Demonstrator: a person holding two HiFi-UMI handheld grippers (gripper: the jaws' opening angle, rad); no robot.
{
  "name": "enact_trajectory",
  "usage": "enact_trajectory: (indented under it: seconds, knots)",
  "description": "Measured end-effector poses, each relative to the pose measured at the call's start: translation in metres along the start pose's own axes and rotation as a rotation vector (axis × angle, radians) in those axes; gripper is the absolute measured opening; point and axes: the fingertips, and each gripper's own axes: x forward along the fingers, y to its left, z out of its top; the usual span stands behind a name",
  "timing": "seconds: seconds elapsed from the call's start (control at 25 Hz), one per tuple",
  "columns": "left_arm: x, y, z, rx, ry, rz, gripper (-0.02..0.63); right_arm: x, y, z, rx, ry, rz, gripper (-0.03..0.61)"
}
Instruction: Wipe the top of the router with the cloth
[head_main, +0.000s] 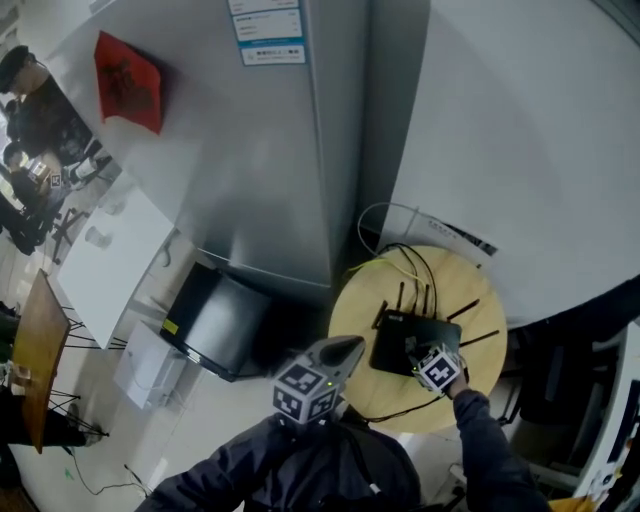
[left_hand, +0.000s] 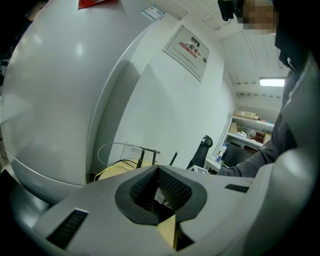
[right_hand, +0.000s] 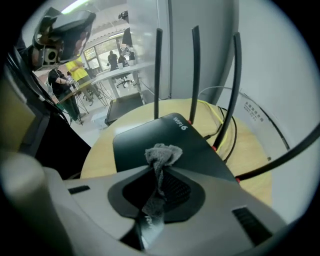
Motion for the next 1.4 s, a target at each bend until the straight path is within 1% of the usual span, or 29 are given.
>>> enact_trajectory:
  seconds: [0.28, 0.44, 0.52, 0.6, 0.76, 0.88, 1.04, 1.16, 1.4]
  knots:
    - [0.005, -0.015, -0.006, 0.009, 0.015, -0.043, 0.002, -0.008, 0.042, -0.021, 0.005, -0.007, 0.041, 0.071]
    - [0.005, -0.020, -0.009, 0.009, 0.019, -0.051, 0.002, -0.011, 0.048, -0.027, -0.007, 0.002, 0.061, 0.071]
    - [0.004, -0.020, -0.009, 0.009, 0.017, -0.049, 0.002, -0.015, 0.035, -0.024, 0.013, -0.021, 0.029, 0.071]
    - [0.002, -0.018, -0.008, 0.006, 0.014, -0.042, 0.002, -0.021, 0.011, -0.022, 0.042, -0.031, -0.038, 0.071]
    - [0.001, -0.012, -0.008, -0.002, 0.011, -0.024, 0.002, -0.023, -0.046, -0.021, 0.084, -0.003, -0.168, 0.071]
    - [0.001, -0.009, -0.007, -0.006, 0.009, -0.012, 0.002, -0.021, -0.077, -0.019, 0.101, 0.025, -0.228, 0.071]
    - [0.001, -0.004, -0.006, -0.013, 0.010, 0.001, 0.002, -0.014, -0.093, -0.016, 0.076, 0.060, -0.266, 0.071]
    - [0.002, -0.001, -0.005, -0.016, 0.011, 0.008, 0.002, -0.009, -0.100, -0.013, 0.028, 0.082, -0.289, 0.071]
    - [0.006, -0.001, -0.005, -0.016, 0.015, -0.003, 0.002, -0.010, -0.088, -0.017, -0.092, 0.152, -0.251, 0.071]
